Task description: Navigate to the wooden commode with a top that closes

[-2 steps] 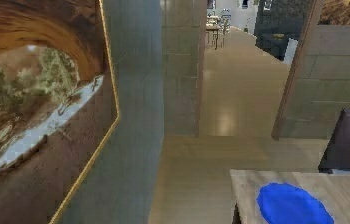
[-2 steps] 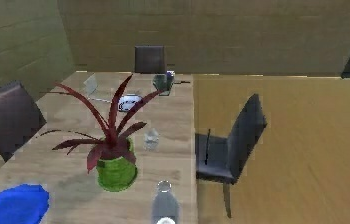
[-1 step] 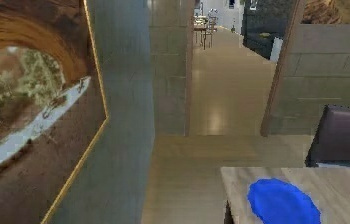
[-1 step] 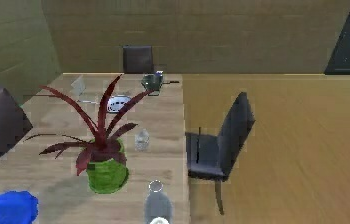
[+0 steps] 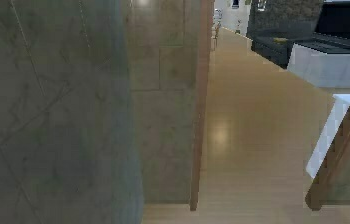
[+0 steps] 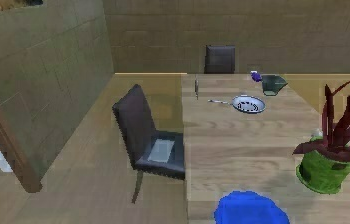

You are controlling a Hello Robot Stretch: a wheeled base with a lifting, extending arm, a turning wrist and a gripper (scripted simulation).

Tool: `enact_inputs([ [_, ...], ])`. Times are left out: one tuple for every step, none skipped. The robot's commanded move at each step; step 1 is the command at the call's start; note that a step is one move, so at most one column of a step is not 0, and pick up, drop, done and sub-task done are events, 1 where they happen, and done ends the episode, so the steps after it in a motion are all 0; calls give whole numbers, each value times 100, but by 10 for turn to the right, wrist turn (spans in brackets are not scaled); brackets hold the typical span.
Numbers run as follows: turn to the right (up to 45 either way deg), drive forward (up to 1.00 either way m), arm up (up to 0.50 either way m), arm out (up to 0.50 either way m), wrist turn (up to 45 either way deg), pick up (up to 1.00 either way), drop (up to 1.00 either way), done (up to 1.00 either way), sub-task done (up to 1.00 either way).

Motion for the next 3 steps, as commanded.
enact_inputs([
  [30, 0, 0, 0, 0, 0, 0, 0, 0],
  [0, 5, 0, 0, 0, 0, 0, 0, 0],
  [270, 0, 0, 0, 0, 0, 0, 0, 0],
])
